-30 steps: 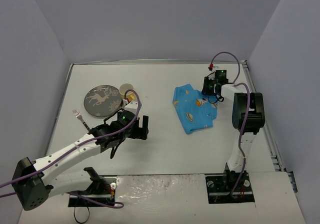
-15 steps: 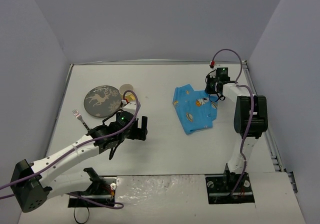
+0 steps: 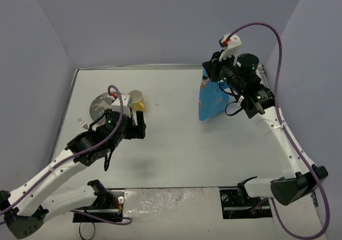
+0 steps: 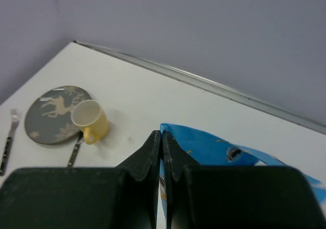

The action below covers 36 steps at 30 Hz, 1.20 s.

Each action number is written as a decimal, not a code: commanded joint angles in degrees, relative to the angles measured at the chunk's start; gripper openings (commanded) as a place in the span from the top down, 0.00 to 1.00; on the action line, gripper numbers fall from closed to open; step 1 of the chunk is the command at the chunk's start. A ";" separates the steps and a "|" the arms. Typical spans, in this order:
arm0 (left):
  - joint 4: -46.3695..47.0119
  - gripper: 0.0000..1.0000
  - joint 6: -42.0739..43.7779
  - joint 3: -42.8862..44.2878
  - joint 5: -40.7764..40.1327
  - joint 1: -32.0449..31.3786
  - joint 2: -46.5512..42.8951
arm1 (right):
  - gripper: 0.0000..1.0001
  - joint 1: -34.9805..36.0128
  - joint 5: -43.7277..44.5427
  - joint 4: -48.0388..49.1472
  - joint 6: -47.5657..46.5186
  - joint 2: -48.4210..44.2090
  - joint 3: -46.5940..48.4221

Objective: Set the dinner table for one person

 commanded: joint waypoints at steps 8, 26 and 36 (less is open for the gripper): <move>-1.87 0.18 2.40 5.53 -5.76 0.42 -5.32 | 1.00 0.91 -26.02 -0.92 7.00 -2.98 19.88; 1.16 0.18 2.90 1.49 -3.72 0.51 1.06 | 1.00 -8.46 11.67 5.17 7.66 4.27 -9.65; 14.59 0.18 -0.05 -4.22 2.81 1.72 14.48 | 1.00 -10.69 13.97 5.76 9.79 11.37 -19.11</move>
